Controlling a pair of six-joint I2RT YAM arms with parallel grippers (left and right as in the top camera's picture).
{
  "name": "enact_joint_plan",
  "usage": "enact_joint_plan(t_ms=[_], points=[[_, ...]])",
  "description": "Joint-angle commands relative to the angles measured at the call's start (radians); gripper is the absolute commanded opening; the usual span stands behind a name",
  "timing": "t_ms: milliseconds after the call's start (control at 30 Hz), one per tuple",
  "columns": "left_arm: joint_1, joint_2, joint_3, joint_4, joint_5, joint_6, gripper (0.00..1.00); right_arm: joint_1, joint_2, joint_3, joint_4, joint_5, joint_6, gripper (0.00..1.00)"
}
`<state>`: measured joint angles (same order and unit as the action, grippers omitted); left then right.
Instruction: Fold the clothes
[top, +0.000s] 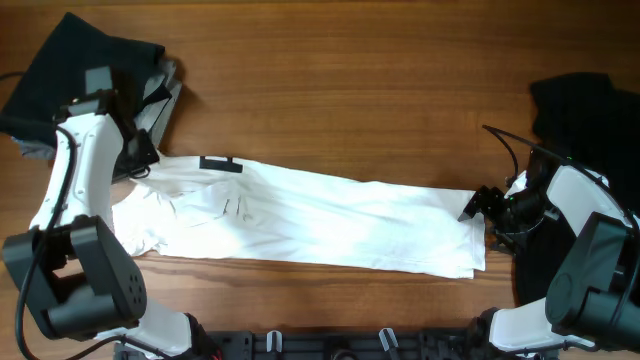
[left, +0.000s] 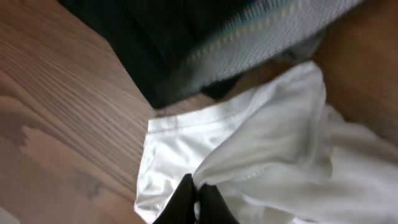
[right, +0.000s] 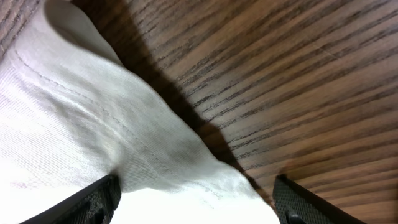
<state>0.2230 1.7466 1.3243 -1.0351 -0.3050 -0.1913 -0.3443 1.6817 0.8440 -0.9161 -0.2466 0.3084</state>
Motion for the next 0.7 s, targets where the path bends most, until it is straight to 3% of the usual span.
enact_joint_plan(t_ms=[0, 100, 233, 433, 567, 667], points=[[0.036, -0.015, 0.018, 0.073, 0.13, -0.022, 0.04, 0.003, 0.062, -0.059, 0.06, -0.047, -0.047, 0.84], [0.056, -0.023, 0.026, 0.121, 0.372, 0.091, 0.04, 0.003, 0.062, -0.059, 0.056, -0.046, -0.047, 0.84], [0.068, -0.026, 0.026, 0.131, 0.564, 0.225, 0.05, 0.003, 0.062, -0.059, 0.057, -0.051, -0.047, 0.84], [0.074, -0.026, 0.026, 0.054, 0.51, 0.234, 0.04, 0.003, 0.062, -0.059, 0.057, -0.062, -0.047, 0.84], [0.119, -0.026, 0.026, 0.016, 0.31, 0.026, 0.04, 0.003, 0.062, -0.059, 0.057, -0.069, -0.054, 0.84], [0.158, -0.028, 0.026, -0.007, 0.307, -0.021, 0.04, 0.003, 0.062, -0.059, 0.057, -0.068, -0.055, 0.84]])
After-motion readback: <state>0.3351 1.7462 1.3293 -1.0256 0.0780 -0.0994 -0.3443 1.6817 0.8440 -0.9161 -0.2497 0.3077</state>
